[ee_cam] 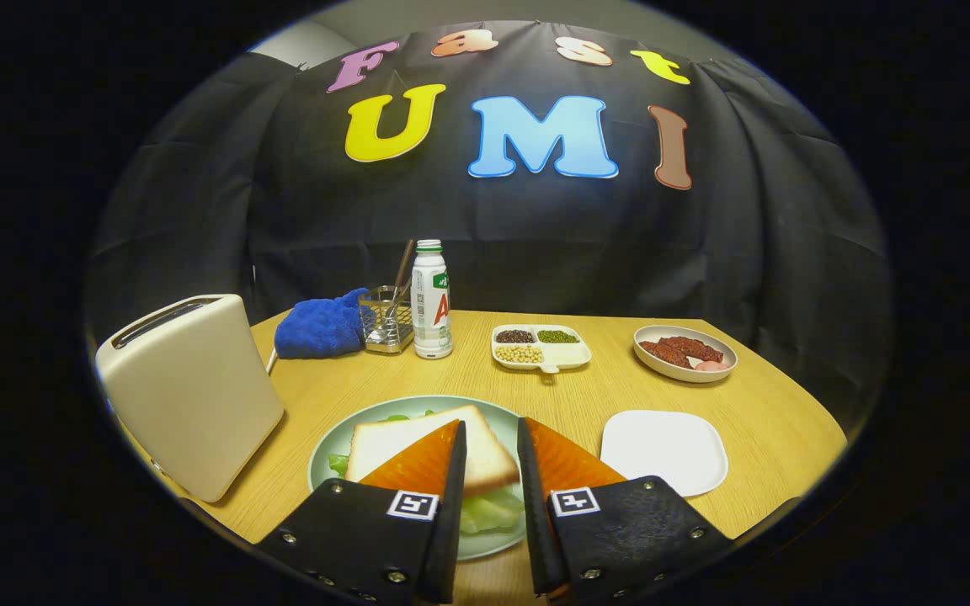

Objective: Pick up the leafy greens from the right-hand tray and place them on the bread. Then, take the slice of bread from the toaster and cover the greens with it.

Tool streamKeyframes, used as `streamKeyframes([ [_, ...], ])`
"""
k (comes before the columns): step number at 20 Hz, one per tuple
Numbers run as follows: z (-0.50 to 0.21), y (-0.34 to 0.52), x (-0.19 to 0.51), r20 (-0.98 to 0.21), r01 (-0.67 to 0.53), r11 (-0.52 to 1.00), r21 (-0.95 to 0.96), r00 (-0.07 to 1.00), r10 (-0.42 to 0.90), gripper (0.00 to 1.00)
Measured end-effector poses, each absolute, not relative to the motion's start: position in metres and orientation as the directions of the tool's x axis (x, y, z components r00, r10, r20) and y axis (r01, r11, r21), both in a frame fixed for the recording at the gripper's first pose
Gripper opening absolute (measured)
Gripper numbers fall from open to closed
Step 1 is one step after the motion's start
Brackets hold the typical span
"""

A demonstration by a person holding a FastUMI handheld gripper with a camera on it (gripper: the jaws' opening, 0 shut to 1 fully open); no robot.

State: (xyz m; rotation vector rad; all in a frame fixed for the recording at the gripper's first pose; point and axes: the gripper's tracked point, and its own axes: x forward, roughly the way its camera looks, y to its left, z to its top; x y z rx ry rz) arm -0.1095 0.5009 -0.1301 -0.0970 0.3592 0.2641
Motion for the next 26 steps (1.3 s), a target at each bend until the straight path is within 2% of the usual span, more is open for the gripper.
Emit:
streamKeyframes([
  [4, -0.115, 0.492, -0.109, -0.307, -0.271, 0.962, -0.026, 0.918, 0.250, 0.39],
  [9, -0.087, 0.448, -0.103, -0.220, -0.228, 0.973, -0.042, 0.952, 0.214, 0.39],
  [15, -0.070, 0.399, -0.092, -0.181, -0.245, 0.967, -0.074, 0.957, 0.228, 0.39],
  [18, -0.071, 0.376, -0.089, -0.185, -0.289, 0.957, -0.015, 0.942, 0.281, 0.39],
  [23, -0.065, 0.309, -0.076, -0.115, -0.255, 0.966, -0.027, 0.961, 0.251, 0.39],
  [26, -0.067, 0.273, -0.075, -0.116, -0.258, 0.966, -0.032, 0.961, 0.252, 0.39],
])
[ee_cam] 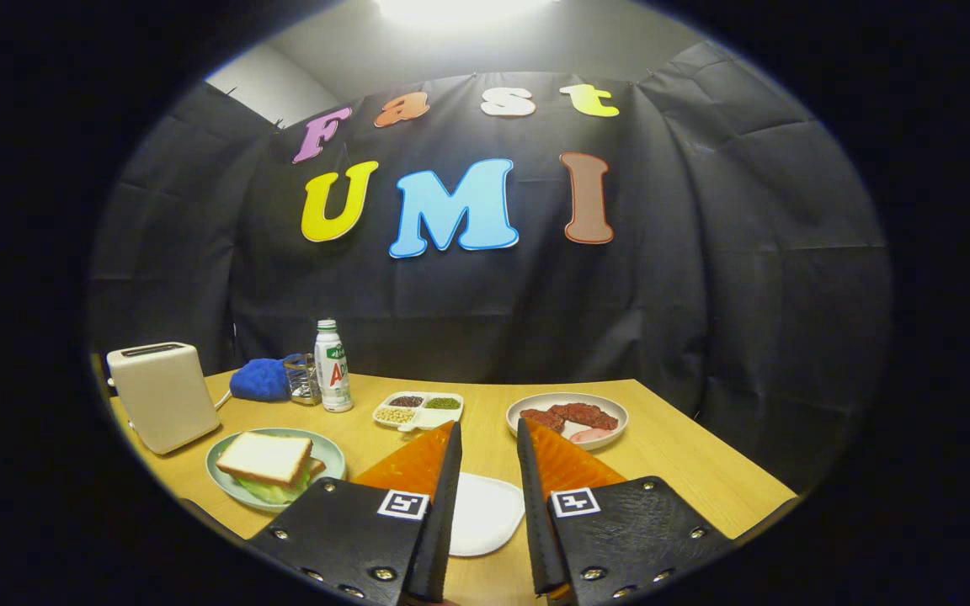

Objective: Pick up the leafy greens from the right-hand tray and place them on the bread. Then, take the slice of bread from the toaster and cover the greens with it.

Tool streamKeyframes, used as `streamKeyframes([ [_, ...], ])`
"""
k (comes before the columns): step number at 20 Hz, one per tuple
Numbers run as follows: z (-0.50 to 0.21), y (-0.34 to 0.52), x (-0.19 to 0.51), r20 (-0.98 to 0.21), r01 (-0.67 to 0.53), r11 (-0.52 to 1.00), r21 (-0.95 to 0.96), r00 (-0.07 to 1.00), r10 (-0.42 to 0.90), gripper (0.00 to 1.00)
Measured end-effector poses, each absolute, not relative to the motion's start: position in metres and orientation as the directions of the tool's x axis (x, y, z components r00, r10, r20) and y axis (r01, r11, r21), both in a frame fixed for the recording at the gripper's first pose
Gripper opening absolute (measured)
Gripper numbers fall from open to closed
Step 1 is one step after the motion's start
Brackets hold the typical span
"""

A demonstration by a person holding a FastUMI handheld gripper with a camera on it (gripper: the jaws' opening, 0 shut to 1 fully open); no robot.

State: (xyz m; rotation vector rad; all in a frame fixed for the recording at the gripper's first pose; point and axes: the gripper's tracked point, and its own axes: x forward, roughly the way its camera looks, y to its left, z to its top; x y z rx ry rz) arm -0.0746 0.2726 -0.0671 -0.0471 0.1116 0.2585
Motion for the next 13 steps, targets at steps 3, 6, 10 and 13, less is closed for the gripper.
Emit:
streamKeyframes([
  [3, -0.065, 0.248, -0.078, -0.105, -0.269, 0.963, -0.035, 0.959, 0.264, 0.39],
  [6, -0.061, 0.219, -0.075, -0.086, -0.286, 0.958, -0.039, 0.956, 0.282, 0.39],
  [10, -0.059, 0.163, -0.062, -0.106, -0.279, 0.956, -0.095, 0.957, 0.269, 0.39],
  [13, -0.051, 0.108, -0.044, -0.075, -0.247, 0.960, -0.131, 0.968, 0.239, 0.39],
])
